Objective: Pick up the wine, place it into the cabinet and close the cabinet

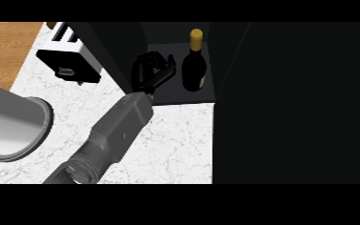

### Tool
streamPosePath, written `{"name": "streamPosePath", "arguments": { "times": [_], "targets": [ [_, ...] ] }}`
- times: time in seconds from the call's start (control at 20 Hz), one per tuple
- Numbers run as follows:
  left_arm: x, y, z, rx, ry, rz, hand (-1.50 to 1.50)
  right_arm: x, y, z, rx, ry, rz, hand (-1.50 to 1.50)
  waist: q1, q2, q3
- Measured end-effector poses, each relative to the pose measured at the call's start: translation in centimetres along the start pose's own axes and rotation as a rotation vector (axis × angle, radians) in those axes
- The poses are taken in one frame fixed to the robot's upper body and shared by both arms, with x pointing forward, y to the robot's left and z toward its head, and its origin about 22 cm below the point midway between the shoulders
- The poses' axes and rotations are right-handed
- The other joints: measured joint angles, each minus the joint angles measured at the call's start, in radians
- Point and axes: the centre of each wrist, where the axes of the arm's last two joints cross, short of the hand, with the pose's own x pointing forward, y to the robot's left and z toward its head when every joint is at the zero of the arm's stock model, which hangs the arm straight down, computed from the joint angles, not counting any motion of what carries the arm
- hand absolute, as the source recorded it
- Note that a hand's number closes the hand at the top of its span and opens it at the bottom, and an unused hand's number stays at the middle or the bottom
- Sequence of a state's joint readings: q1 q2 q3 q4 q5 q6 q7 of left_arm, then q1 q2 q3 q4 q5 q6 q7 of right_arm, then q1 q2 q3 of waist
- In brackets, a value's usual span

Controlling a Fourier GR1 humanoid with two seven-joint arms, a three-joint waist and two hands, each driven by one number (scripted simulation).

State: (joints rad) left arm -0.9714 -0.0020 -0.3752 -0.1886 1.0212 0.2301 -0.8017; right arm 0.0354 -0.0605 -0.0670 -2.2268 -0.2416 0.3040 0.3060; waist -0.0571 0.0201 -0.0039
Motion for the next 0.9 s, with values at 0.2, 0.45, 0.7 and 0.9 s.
{"name": "streamPosePath", "arguments": {
  "times": [0.2,0.45,0.7,0.9],
  "targets": [
    [0.0,-0.1,0.0,-0.037,-0.038,0.006,-1.50,0.4,0.0,0.3,-0.011,-0.007,0.006,-1.50,0.003,0.003,-0.004],
    [0.0,-0.5,0.3,-0.097,-0.074,0.027,-1.50,0.6,0.1,0.6,-0.021,-0.002,0.017,-1.50,0.016,0.004,-0.009],
    [0.1,-1.0,0.7,-0.127,-0.096,0.026,-1.50,0.4,0.3,0.5,-0.025,0.003,0.026,-1.50,0.032,-0.001,-0.009],
    [-0.1,-1.6,1.7,-0.161,-0.102,0.022,-1.50,0.1,-0.1,0.7,-0.033,0.018,0.026,-1.50,0.052,-0.012,-0.005]
  ]
}}
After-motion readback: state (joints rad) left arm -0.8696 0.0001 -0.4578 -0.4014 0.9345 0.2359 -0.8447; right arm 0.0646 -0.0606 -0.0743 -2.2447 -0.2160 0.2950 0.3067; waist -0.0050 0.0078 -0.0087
